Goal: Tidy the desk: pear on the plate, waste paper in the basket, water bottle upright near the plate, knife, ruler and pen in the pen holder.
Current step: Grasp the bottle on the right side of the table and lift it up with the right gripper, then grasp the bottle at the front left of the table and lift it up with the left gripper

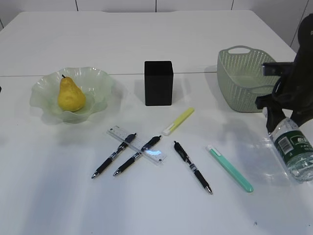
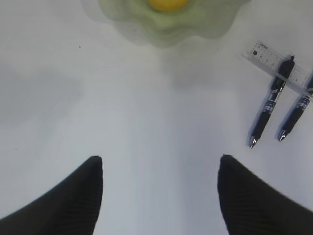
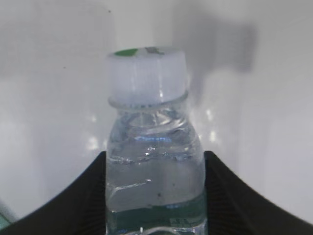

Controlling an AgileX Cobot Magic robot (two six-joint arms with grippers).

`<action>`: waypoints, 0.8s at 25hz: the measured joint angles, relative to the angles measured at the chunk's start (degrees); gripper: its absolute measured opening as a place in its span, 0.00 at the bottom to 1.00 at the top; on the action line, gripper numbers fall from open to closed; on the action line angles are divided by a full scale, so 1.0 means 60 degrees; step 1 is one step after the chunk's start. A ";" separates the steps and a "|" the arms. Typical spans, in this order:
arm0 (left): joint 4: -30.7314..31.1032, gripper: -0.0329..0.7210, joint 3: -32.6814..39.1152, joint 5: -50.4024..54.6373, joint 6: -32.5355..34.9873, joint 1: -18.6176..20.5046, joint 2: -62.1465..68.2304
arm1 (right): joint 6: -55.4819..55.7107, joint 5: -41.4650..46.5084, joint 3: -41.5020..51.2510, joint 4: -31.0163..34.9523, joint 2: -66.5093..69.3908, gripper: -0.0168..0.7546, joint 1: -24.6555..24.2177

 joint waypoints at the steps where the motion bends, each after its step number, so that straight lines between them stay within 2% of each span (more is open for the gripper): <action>1: 0.0000 0.73 0.0000 0.0000 0.0000 0.0000 0.0000 | 0.0000 0.0021 0.0000 0.0014 -0.0196 0.51 0.0000; 9: 0.0000 0.73 0.0000 -0.0006 0.0000 0.0000 0.0014 | -0.0272 0.0236 0.0409 0.0256 -0.2307 0.51 0.0000; 15: 0.0000 0.73 0.0000 -0.0022 0.0000 0.0000 0.0014 | -0.0714 -0.0231 0.2139 0.0923 -0.4495 0.51 0.0023; 20: 0.0000 0.73 0.0000 -0.0022 0.0000 0.0000 0.0014 | -0.2008 -0.1011 0.3923 0.1897 -0.6522 0.51 0.0023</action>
